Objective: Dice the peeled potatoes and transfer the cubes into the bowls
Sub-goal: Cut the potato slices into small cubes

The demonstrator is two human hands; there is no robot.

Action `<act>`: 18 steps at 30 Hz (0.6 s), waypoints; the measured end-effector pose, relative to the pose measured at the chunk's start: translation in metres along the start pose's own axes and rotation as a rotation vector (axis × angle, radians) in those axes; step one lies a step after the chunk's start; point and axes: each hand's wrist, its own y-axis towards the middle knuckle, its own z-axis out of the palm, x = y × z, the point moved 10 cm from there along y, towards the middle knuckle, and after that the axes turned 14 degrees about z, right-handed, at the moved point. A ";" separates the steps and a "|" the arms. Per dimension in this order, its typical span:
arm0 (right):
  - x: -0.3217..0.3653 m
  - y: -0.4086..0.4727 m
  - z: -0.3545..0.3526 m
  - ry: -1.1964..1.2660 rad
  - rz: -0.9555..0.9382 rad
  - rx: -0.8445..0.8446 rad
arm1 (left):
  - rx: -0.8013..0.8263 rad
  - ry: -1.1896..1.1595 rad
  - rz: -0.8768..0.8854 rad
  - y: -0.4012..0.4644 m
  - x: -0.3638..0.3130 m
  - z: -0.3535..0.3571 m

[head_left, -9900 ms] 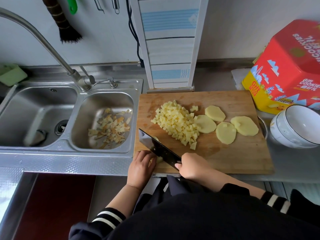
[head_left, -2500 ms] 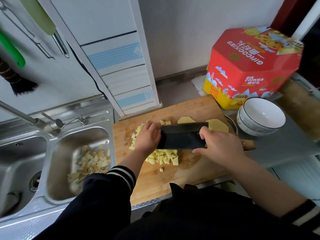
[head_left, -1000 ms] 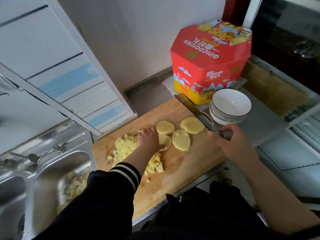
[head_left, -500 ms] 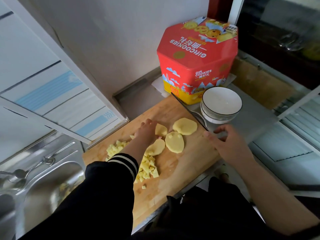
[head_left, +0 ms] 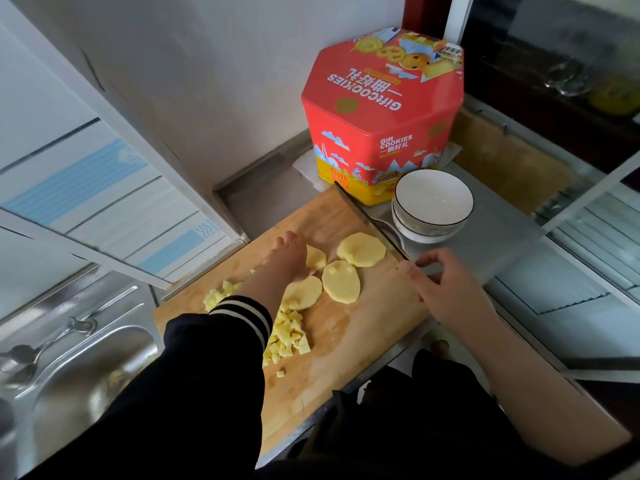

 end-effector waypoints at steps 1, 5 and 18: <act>0.000 -0.001 0.002 0.005 -0.004 0.008 | 0.015 -0.025 0.001 0.002 0.002 0.000; 0.001 -0.004 0.004 -0.024 -0.029 0.006 | 0.045 -0.111 0.012 0.006 0.006 -0.003; 0.004 -0.005 0.010 -0.032 -0.056 0.025 | -0.213 -0.381 -0.056 -0.009 0.024 -0.018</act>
